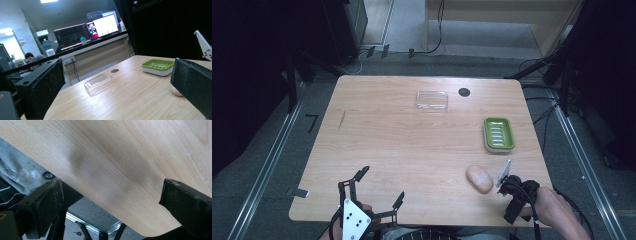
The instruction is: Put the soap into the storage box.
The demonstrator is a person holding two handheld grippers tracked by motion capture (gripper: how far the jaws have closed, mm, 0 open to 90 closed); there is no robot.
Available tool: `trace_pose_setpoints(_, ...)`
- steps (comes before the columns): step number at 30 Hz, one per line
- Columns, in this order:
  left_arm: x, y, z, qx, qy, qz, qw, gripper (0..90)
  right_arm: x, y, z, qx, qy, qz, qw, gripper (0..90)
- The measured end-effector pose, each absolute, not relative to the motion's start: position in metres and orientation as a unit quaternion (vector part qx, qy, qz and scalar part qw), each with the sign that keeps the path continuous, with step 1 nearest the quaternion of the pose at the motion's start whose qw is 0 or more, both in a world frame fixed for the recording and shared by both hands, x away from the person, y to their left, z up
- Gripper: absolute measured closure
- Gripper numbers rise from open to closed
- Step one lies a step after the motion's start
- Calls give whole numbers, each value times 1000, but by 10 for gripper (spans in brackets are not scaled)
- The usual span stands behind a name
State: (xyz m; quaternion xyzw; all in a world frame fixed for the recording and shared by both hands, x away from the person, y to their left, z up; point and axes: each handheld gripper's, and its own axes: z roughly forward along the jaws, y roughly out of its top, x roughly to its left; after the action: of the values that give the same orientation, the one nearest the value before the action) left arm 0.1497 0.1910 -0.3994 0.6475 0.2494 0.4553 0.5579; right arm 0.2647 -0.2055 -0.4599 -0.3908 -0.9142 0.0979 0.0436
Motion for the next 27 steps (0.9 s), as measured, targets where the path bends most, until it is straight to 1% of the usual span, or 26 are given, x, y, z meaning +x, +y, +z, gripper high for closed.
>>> trace_pose_setpoints(12, 150, 191, -399, 648, 247, 455, 558, 0, 272, -184, -455, -376, -921, 94, 39, 45)
trace_pose_setpoints(27, 150, 191, -399, 648, 248, 455, 558, 0, 281, -169, -453, -371, -924, 88, 38, 39)
